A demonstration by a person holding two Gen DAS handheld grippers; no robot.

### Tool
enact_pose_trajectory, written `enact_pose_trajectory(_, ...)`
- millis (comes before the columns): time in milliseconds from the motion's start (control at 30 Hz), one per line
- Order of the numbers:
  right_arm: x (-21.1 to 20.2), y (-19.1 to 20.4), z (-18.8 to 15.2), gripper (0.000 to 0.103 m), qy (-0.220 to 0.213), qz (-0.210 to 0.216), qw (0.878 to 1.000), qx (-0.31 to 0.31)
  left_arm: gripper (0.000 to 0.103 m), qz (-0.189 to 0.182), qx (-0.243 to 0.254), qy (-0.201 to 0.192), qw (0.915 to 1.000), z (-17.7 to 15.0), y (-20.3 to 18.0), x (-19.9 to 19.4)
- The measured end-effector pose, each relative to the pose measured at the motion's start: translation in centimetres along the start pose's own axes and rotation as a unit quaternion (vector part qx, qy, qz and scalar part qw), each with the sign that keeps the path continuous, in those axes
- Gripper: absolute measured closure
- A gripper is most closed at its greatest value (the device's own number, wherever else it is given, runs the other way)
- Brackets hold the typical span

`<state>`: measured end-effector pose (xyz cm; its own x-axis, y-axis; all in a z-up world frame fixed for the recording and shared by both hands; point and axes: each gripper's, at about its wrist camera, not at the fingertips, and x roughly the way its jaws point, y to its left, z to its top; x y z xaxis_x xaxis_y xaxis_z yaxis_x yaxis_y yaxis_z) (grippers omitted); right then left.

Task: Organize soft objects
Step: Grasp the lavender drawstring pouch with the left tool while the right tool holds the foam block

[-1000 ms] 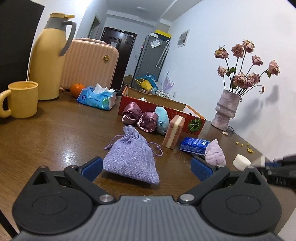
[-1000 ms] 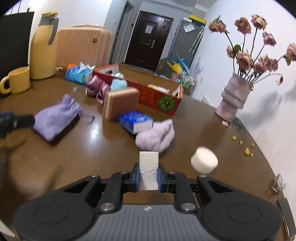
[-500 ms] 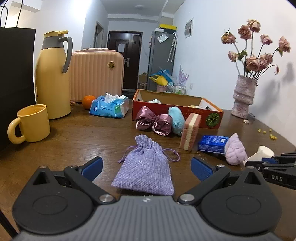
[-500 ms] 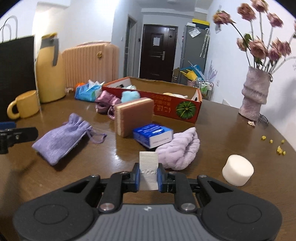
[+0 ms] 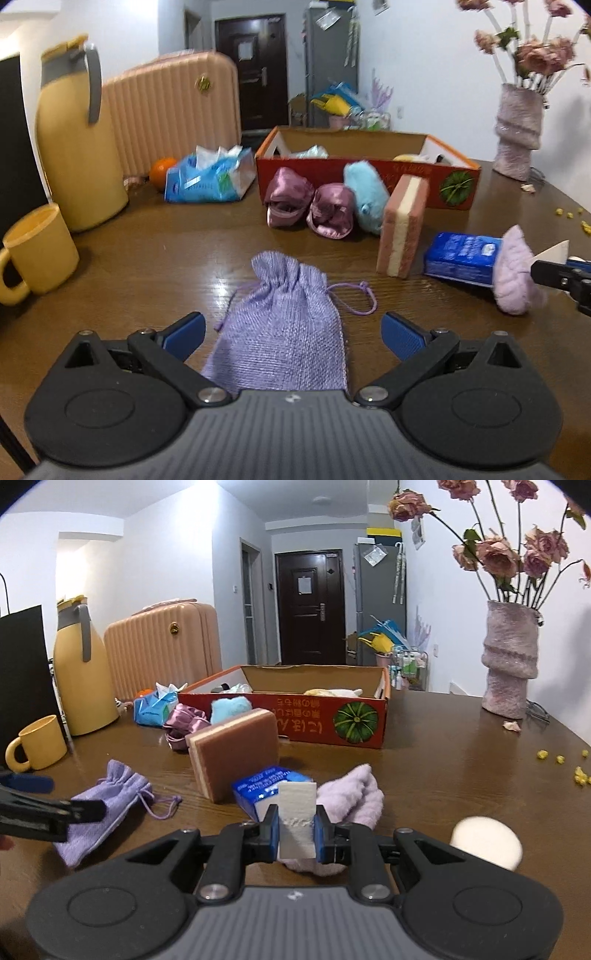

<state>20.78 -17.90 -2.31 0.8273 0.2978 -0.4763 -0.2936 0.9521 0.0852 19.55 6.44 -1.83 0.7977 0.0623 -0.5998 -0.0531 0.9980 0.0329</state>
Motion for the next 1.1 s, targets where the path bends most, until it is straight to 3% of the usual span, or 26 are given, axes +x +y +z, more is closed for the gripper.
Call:
enact_pose_trajectory(267, 1.0, -0.5, -0.4, 0.085, 0.001, 0.019, 1.000, 0.017, 0.000, 0.010, -0.010, 0.022, 0.9997, -0.6, 0.4, 2.2)
enact_pose_trajectory(333, 0.8, -0.5, -0.5, 0.085, -0.004, 0.016, 1.000, 0.016, 0.006, 0.008, -0.010, 0.027, 0.9995, -0.7, 0.5, 2.4)
enact_pose_trajectory(400, 0.8, -0.5, -0.6, 0.085, -0.005, 0.014, 1.000, 0.017, 0.024, 0.001, -0.015, 0.030, 0.9994, -0.6, 0.6, 2.4)
enact_pose_trajectory(500, 0.9, -0.6, -0.6, 0.085, -0.005, 0.011, 1.000, 0.021, 0.042, -0.019, -0.024, 0.033, 0.9990, -0.6, 0.9, 2.4)
enact_pose_trajectory(600, 0.8, -0.6, -0.7, 0.085, -0.006, 0.010, 1.000, 0.022, 0.048, -0.028, -0.030, 0.028, 0.9988, -0.6, 1.1, 2.2)
enact_pose_trajectory(1100, 0.2, -0.2, -0.6, 0.085, -0.026, 0.003, 1.000, 0.012, 0.052, -0.025, -0.037, -0.013, 0.9989, -0.1, 1.5, 0.9)
